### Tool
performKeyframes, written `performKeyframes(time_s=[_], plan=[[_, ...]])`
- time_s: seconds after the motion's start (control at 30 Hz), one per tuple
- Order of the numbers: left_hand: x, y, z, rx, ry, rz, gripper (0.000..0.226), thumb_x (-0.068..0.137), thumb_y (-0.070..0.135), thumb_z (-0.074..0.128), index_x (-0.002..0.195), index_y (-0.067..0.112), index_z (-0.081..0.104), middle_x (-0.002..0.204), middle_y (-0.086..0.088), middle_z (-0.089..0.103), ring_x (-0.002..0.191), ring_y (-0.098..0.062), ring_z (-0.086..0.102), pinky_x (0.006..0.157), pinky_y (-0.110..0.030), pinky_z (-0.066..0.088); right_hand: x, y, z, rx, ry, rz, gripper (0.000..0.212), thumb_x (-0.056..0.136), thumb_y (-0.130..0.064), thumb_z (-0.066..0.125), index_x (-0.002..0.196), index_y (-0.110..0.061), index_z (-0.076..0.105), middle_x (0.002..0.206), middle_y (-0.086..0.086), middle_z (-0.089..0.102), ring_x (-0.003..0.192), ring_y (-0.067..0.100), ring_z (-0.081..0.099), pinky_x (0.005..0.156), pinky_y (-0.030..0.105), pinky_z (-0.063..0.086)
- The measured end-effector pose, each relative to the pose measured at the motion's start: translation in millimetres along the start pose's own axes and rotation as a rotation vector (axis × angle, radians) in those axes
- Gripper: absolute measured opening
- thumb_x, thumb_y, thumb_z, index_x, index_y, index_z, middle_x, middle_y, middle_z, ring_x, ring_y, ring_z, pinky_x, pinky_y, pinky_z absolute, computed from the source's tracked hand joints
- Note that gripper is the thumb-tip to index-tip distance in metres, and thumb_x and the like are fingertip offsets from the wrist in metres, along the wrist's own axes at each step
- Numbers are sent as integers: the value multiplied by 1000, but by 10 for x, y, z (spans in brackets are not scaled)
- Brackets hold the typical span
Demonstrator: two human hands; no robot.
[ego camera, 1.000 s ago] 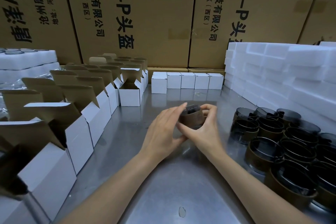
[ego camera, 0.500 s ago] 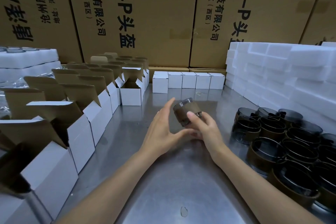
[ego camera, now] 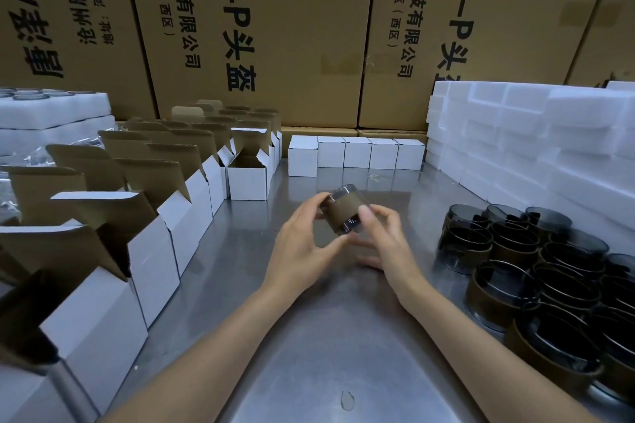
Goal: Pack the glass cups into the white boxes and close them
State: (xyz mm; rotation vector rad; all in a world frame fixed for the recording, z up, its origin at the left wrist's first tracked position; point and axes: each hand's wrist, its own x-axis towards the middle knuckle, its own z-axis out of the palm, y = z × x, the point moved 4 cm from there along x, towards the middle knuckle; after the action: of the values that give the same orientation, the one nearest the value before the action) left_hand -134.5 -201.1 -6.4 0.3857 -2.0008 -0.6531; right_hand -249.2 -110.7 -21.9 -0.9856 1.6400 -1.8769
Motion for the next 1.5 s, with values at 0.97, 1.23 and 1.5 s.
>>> performKeyframes(time_s=[0.97, 1.23, 1.5], plan=[[19, -139, 27, -371, -121, -219, 61, 77, 6, 78, 127, 23, 45, 123, 6, 57, 108, 0, 60, 93, -13, 43, 38, -8, 52, -23, -138, 136, 48, 91, -64, 28, 107, -34, 61, 93, -13, 74, 77, 5, 71, 61, 17, 50], [11, -132, 62, -253, -203, -196, 70, 76, 15, 80, 133, 22, 40, 134, 8, 49, 127, -10, 48, 109, -31, 38, 17, -15, 40, 46, -60, 89, 23, 91, -28, 61, 113, -21, 59, 92, -8, 73, 84, 9, 70, 69, 23, 56], [-15, -56, 33, -125, -165, -147, 78, 73, 36, 81, 136, 45, 36, 128, 22, 49, 105, 1, 56, 88, -18, 47, -20, -67, -59, -182, 181, -135, 59, 72, -13, 82, 119, -28, 49, 123, 5, 52, 111, 25, 57, 92, 48, 50]])
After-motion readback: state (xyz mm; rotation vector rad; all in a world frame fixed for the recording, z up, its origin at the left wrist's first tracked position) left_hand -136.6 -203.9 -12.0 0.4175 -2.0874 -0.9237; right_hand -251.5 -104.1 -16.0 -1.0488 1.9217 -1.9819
